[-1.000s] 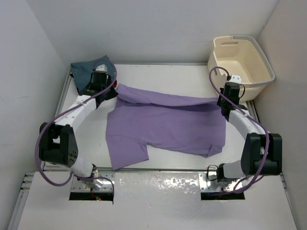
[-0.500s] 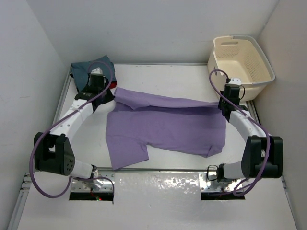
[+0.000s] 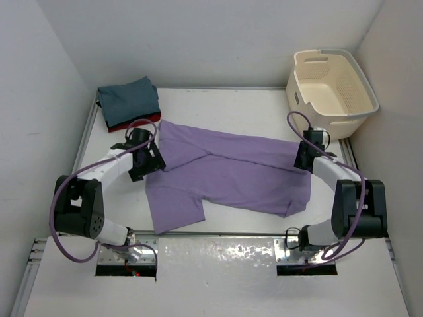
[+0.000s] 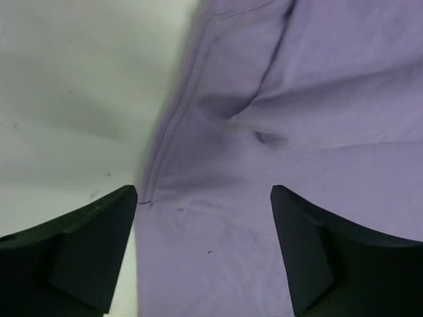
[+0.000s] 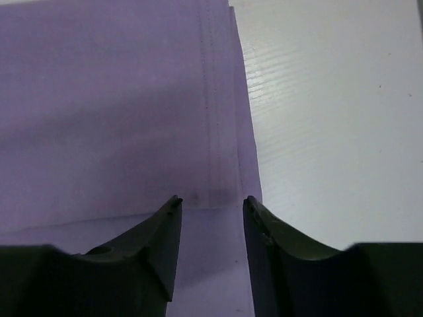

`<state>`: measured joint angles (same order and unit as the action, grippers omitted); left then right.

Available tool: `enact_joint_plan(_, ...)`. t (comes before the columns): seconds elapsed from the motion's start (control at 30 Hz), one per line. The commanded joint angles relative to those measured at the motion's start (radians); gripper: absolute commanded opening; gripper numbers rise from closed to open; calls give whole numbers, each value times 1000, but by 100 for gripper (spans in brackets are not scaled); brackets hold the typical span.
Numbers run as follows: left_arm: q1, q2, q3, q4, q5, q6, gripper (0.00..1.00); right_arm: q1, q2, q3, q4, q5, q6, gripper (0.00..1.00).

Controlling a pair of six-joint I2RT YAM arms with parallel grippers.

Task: Fold and stack the t-shirts
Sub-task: Fold the flattened tshirt in 1/3 of the way

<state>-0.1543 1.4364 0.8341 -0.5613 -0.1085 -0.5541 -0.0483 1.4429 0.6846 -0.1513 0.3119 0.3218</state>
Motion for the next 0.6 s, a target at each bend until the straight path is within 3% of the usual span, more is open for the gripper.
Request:
enact_joint_plan(0.0, 4, -5, 57, -41, -40, -23, 82, 2, -25, 6, -14, 25, 56, 43)
enact_joint_plan(0.03, 4, -10, 92, -34, -30, -23, 83, 2, -48, 16, -27, 32, 54, 56)
enact_joint_plan(0.07, 2, -10, 102, -16, 4, -21, 84, 4, -62, 23, -31, 33, 51, 61)
enact_joint_plan(0.1, -4, -11, 114, 41, 22, -21, 96, 2, -76, 29, -33, 27, 45, 65)
enact_joint_plan(0.13, -8, 1, 140, 66, 38, -21, 100, 2, -91, 32, -19, 4, 36, 70)
enact_joint_plan(0.17, -16, 12, 161, 101, 49, -20, 100, 4, -117, 29, -4, -6, 28, 99)
enact_joint_plan(0.33, -94, 180, 354, 182, 75, 14, 100, 4, -93, 50, 61, -129, 20, 99)
enact_joint_plan(0.57, -100, 494, 554, 294, 147, 63, 100, 7, 143, 167, 93, -191, 28, 99)
